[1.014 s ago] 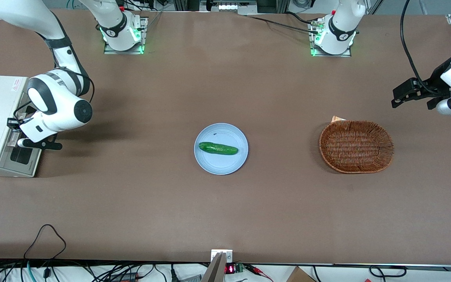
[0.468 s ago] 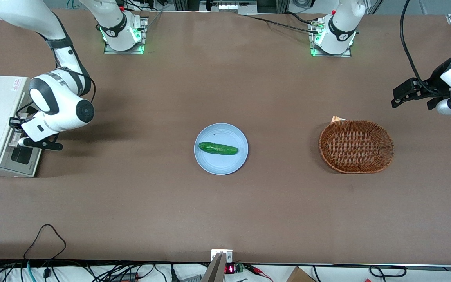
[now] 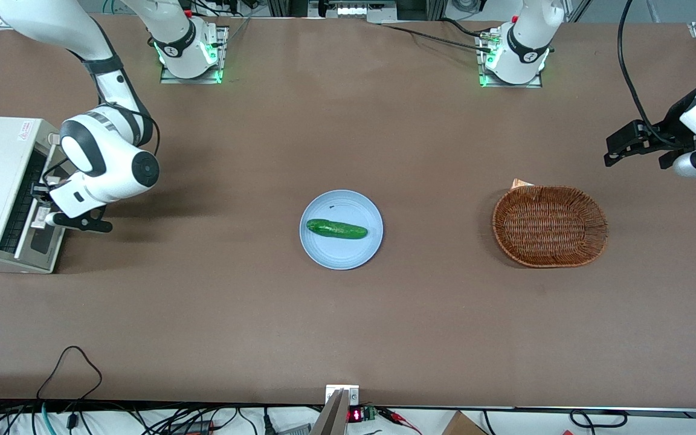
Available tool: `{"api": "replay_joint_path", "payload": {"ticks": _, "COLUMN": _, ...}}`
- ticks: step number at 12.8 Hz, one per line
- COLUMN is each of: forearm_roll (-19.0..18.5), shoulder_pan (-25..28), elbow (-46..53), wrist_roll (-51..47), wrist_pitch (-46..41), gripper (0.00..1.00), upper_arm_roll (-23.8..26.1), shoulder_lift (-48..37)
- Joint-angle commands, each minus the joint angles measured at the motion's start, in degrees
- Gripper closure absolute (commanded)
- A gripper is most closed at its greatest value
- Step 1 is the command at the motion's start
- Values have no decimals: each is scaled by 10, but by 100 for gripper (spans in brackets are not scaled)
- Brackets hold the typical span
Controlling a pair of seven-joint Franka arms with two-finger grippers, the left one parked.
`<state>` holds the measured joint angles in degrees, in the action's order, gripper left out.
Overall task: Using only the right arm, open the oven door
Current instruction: 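Pull the handle outward and down with the right gripper, swinging the door open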
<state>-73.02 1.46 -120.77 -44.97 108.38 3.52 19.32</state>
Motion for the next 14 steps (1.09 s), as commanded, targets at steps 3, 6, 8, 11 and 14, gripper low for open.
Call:
{"api": "replay_joint_path", "payload": {"ticks": 3, "forearm_roll": 9, "shoulder_pan": 19, "elbow": 7, "wrist_roll": -30, "wrist_pitch": 9, "gripper": 99, "upper_arm_roll": -1, "shoulder_lift": 37}}
{"api": "replay_joint_path", "payload": {"ticks": 6, "forearm_roll": 9, "shoulder_pan": 30, "elbow": 8, "wrist_roll": -34, "wrist_pitch": 11, "gripper": 99, "upper_arm_roll": -1, "shoulder_lift": 47}}
{"api": "replay_joint_path", "payload": {"ticks": 8, "forearm_roll": 9, "shoulder_pan": 34, "elbow": 10, "wrist_roll": -41, "wrist_pitch": 11, "gripper": 99, "upper_arm_roll": -1, "shoulder_lift": 56}}
{"api": "replay_joint_path", "payload": {"ticks": 11, "forearm_roll": 9, "shoulder_pan": 42, "elbow": 11, "wrist_roll": -54, "wrist_pitch": 11, "gripper": 99, "upper_arm_roll": -1, "shoulder_lift": 69}}
{"api": "replay_joint_path", "payload": {"ticks": 14, "forearm_roll": 9, "shoulder_pan": 51, "elbow": 12, "wrist_roll": -57, "wrist_pitch": 10, "gripper": 99, "upper_arm_roll": -2, "shoulder_lift": 78}}
